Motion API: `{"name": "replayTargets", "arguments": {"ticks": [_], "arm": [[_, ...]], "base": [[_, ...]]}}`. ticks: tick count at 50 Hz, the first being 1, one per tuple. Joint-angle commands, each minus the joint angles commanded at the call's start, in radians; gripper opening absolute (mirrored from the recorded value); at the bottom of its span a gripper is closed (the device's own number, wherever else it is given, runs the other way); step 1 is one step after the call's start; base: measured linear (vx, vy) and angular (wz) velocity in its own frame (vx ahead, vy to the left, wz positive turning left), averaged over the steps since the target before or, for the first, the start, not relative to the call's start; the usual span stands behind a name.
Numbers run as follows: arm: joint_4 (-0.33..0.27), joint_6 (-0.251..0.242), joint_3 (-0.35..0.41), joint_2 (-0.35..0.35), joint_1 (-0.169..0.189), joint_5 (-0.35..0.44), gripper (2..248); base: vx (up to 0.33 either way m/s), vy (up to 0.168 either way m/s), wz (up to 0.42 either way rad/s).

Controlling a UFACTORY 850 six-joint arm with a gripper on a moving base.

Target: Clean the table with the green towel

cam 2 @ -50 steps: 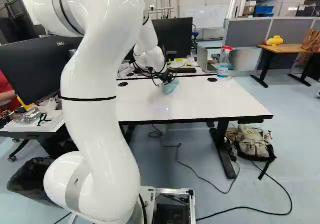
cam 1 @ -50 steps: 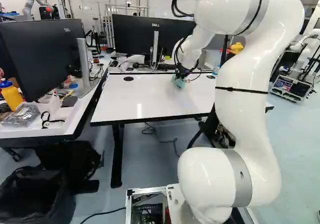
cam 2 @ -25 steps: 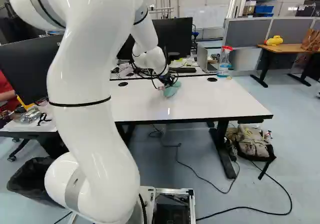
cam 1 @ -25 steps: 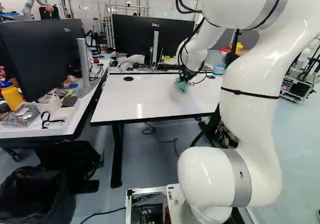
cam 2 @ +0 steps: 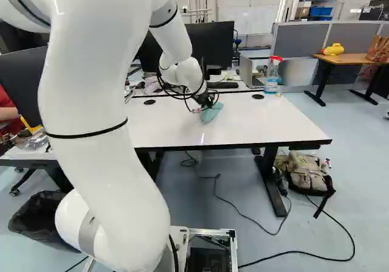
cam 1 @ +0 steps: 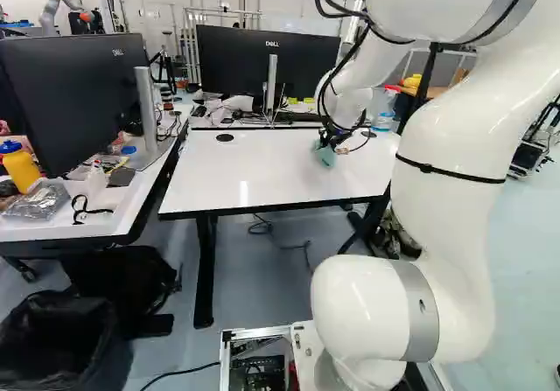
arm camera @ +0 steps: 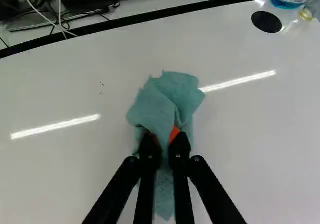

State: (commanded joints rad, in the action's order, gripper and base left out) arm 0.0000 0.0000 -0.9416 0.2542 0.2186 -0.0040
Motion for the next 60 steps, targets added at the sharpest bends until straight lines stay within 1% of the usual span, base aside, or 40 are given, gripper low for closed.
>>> {"name": "replayTargets", "arguments": {"ticks": [50, 60], "arm": [[0.0, 0.0, 0.0, -0.004, 0.0, 0.0, 39], [0.0, 0.0, -0.026, -0.001, -0.015, 0.0, 39]], "base": [[0.0, 0.0, 0.0], [0.0, 0.0, 0.0]]}}
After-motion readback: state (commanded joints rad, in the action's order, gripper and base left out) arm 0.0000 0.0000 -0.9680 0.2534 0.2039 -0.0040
